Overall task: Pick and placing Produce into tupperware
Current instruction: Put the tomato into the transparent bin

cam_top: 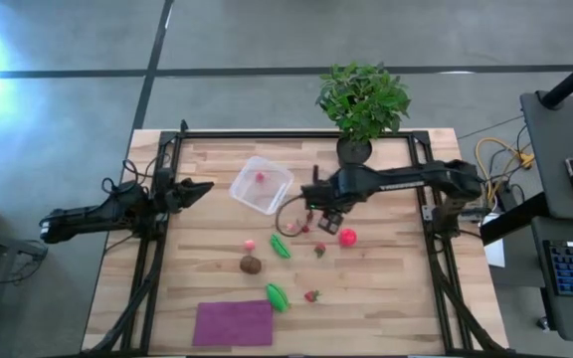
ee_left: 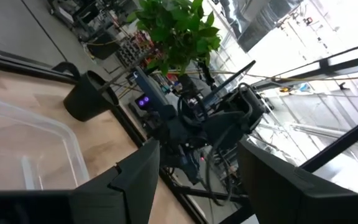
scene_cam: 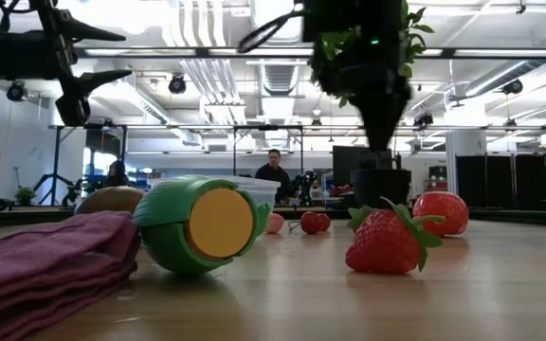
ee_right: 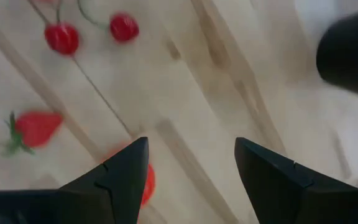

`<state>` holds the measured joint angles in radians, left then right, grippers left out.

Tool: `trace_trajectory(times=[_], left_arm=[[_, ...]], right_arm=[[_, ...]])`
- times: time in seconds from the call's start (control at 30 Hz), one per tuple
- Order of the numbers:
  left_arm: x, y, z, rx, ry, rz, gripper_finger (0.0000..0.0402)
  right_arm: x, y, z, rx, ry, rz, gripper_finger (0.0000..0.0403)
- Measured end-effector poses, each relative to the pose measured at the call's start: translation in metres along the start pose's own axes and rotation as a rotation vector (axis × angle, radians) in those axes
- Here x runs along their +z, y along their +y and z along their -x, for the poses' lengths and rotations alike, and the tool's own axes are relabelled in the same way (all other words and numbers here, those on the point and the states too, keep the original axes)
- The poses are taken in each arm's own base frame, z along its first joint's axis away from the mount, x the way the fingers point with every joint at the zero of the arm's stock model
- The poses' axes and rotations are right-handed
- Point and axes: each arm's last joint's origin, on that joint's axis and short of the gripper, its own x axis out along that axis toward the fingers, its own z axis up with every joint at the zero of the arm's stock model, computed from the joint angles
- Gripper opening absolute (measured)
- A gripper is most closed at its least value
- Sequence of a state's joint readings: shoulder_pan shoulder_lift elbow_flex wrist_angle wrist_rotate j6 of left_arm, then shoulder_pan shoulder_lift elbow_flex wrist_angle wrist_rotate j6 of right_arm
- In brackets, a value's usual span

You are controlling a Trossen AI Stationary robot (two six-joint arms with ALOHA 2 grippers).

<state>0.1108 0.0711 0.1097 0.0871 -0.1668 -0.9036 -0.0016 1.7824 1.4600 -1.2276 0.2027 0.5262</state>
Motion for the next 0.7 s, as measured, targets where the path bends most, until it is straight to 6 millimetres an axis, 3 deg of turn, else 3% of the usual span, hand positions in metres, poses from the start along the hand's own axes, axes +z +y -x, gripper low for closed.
trace_trajectory(times=[0.17, 0.37, 0.7], left_arm=[[-0.001, 0.000, 0.000, -0.012, 0.016, 0.006, 0.0201], [-0.001, 0.000, 0.000, -0.008, 0.018, 0.005, 0.0201], [-0.003, 0.002, -0.003, 0.021, 0.037, -0.002, 0.0201]], right_arm=[[-0.035, 0.003, 0.007, 0.005, -0.005, 0.110, 0.0231], [-0.075, 0.015, -0.004, -0.015, 0.025, 0.268, 0.0231], [-0.093, 0.038, -0.023, 0.000, -0.053, 0.347, 0.0233]])
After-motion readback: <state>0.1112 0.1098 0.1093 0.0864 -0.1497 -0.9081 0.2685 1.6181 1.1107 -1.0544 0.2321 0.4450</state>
